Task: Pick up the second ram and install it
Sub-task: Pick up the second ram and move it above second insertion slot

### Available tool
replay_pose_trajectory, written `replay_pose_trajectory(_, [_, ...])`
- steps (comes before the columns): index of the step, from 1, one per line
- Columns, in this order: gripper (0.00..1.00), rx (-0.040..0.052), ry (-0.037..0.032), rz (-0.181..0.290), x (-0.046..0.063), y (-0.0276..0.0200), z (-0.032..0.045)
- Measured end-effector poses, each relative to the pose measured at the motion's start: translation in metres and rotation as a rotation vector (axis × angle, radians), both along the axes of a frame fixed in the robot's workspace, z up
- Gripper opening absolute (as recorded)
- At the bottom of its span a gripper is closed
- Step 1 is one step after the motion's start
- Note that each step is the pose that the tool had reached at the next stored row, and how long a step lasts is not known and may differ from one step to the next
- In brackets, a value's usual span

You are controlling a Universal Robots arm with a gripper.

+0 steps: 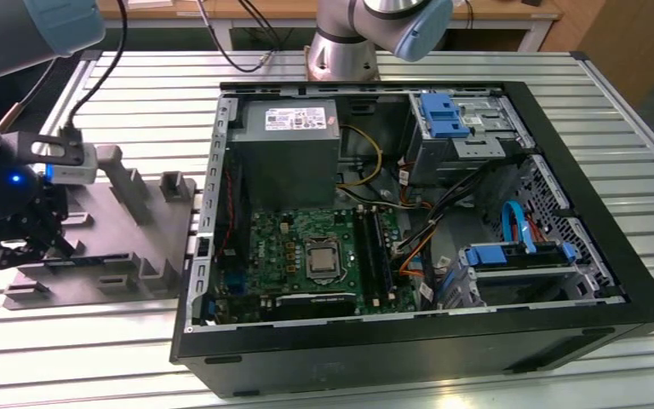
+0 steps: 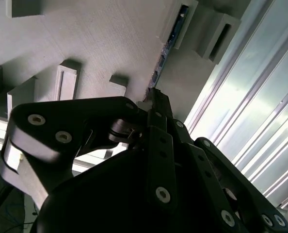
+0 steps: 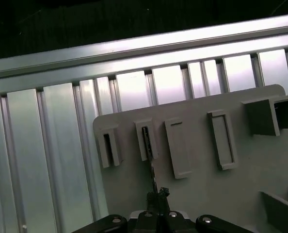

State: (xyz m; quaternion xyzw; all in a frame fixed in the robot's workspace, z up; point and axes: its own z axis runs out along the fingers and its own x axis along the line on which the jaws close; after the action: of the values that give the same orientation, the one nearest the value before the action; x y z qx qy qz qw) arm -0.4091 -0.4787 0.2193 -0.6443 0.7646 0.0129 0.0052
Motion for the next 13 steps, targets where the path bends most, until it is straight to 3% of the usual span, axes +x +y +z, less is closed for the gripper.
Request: replay_pose_trajectory(13, [0.11, 0.0, 0.0, 0.138, 0.0, 0.0, -0.0001])
